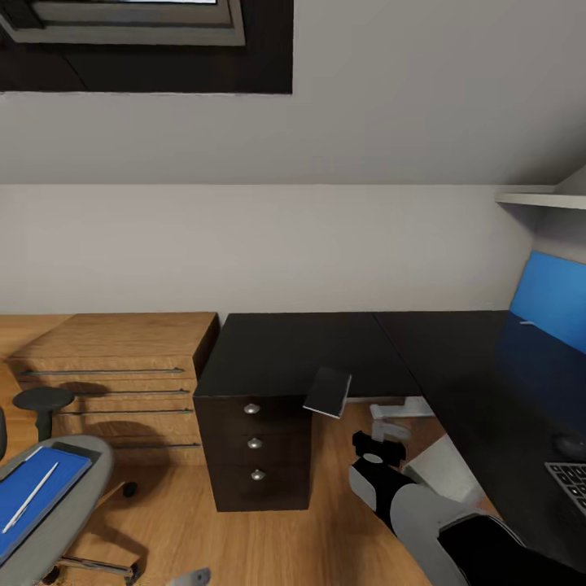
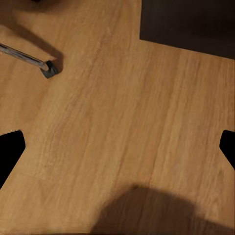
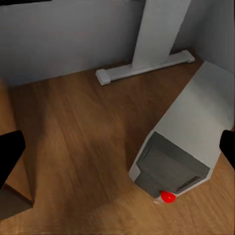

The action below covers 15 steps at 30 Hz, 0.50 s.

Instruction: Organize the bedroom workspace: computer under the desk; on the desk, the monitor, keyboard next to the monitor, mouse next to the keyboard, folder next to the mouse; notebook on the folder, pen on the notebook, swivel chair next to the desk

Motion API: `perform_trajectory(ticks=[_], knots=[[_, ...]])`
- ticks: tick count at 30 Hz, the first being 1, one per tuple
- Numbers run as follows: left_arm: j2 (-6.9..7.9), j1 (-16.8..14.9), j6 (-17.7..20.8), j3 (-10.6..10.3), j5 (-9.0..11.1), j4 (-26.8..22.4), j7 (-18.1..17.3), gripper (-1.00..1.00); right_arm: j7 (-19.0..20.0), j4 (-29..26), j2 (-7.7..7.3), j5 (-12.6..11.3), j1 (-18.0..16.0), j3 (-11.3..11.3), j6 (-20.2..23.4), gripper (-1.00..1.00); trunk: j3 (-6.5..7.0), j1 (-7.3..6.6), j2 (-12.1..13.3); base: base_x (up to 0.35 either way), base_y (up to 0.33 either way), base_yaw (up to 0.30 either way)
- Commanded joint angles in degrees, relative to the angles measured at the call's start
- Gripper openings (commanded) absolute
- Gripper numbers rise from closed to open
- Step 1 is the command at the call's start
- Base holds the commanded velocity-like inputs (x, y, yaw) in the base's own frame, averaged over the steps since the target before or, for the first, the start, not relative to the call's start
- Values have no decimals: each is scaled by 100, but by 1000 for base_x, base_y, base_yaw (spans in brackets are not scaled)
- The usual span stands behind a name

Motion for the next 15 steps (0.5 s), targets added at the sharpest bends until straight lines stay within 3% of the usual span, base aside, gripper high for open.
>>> perform_trajectory(ticks=[1, 4, 8, 12, 15], knots=[[4, -7, -34, -46, 61, 2, 30, 100, 23, 71, 18, -55, 21, 56, -85, 100, -9, 0, -3, 0, 0, 243], [5, -7, -33, -42, 63, 2, 29, 100, 337, 307, 79, -55, 192, 56, -276, 100, -19, 0, -3, 0, 0, 247], [-1, -7, -33, -41, 65, 2, 29, 100, 1091, 464, 116, -34, 886, 56, -582, 100, -32, 0, -3, 0, 0, 251], [-2, -7, -33, -39, 65, 6, 29, 100, 1353, 491, 100, -13, 1441, 48, -946, 100, -45, 0, -3, 0, 0, 252], [-2, -7, -36, -38, 65, 86, 27, 100, 1399, 498, 53, -11, 1669, 42, -1101, 100, -55, 0, -3, 0, 0, 253]])
